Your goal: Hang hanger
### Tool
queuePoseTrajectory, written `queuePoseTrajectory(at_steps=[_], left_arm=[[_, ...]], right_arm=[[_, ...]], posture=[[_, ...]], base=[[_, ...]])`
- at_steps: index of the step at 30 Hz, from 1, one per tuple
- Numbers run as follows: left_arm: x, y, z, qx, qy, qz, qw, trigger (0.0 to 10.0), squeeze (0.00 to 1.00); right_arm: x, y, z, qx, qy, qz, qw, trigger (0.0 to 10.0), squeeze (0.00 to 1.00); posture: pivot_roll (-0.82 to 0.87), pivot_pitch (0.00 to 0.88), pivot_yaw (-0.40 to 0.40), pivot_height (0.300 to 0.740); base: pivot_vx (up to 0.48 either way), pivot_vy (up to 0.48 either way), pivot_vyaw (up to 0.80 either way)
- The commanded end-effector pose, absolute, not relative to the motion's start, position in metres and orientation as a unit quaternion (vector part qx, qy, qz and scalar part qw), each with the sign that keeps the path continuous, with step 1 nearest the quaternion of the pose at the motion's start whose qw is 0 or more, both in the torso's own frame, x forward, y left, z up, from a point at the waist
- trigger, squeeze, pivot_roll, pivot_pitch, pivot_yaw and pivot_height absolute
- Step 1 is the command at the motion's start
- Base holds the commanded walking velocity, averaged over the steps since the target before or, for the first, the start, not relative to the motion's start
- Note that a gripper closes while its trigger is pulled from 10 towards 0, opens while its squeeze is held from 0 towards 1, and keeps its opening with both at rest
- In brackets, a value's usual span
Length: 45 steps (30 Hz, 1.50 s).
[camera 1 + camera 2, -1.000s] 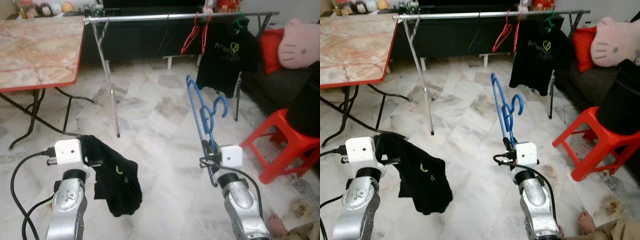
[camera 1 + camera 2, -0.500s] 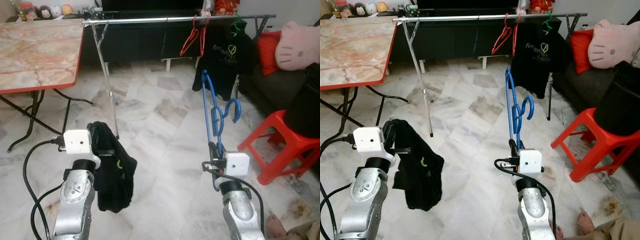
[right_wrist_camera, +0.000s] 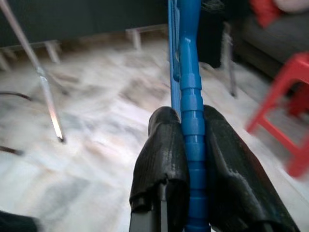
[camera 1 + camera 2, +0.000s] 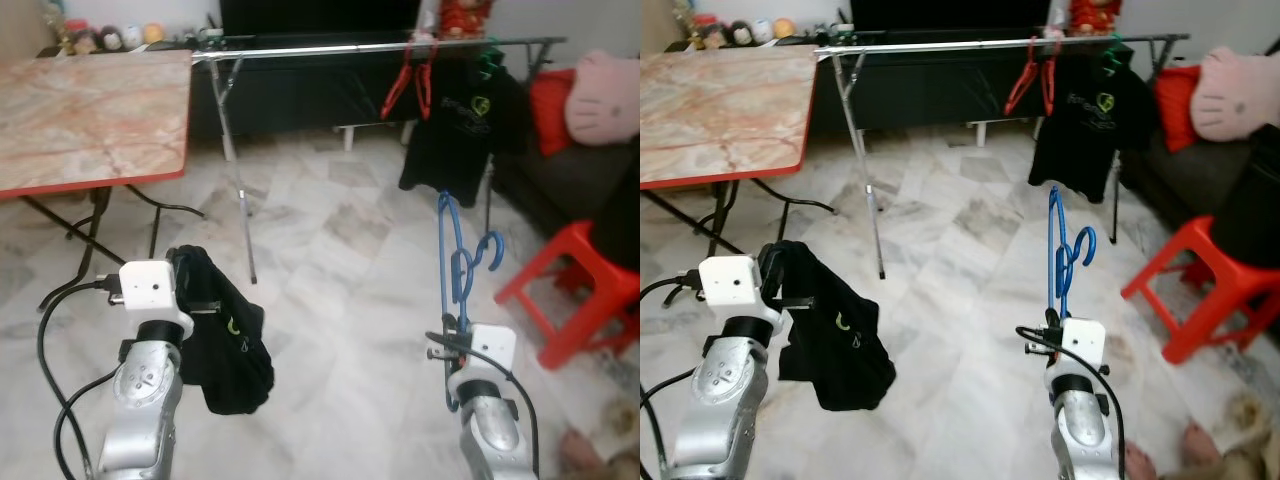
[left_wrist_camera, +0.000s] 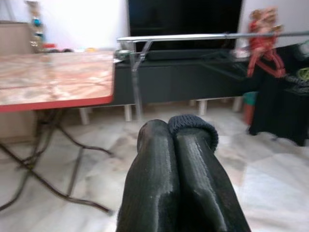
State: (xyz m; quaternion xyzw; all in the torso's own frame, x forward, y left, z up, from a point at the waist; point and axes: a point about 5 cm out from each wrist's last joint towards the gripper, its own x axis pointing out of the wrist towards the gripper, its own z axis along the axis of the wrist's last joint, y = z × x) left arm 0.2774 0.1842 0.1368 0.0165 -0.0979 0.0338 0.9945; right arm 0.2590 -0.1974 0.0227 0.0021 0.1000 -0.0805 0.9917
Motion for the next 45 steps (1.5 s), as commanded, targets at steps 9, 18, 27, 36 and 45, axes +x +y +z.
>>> queuePoseTrajectory(at_steps=[9, 18, 27, 36, 45], left_arm=[[0.281, 0.195, 0.150, 0.026, -0.124, 0.050, 0.991, 10.0, 0.00], [0.280, 0.197, 0.149, 0.029, -0.120, 0.058, 0.991, 10.0, 0.00], [0.278, 0.203, 0.147, 0.035, -0.113, 0.069, 0.991, 10.0, 0.00], [0.277, 0.204, 0.138, 0.027, -0.096, 0.075, 0.992, 10.0, 0.00], [0.279, 0.204, 0.142, 0.028, -0.101, 0.076, 0.992, 10.0, 0.00]], right_arm=[[0.207, -0.241, -0.057, -0.004, 0.407, -0.183, 0.895, 10.0, 0.00], [0.149, -0.218, -0.095, -0.107, 0.536, -0.044, 0.836, 10.0, 0.00], [0.131, -0.208, -0.103, -0.120, 0.564, -0.014, 0.817, 10.0, 0.00], [0.129, -0.207, -0.104, -0.118, 0.564, -0.019, 0.817, 10.0, 0.00], [0.126, -0.206, -0.105, -0.109, 0.562, -0.024, 0.819, 10.0, 0.00]], posture=[[-0.01, 0.011, -0.029, 0.740], [-0.01, 0.025, -0.025, 0.740], [0.00, 0.035, -0.018, 0.740], [0.00, 0.045, -0.011, 0.740], [0.01, 0.049, -0.011, 0.740]], base=[[0.000, 0.375, 0.00], [0.000, 0.371, 0.00], [0.000, 0.369, 0.17], [0.000, 0.358, 0.80], [0.000, 0.352, 0.77]])
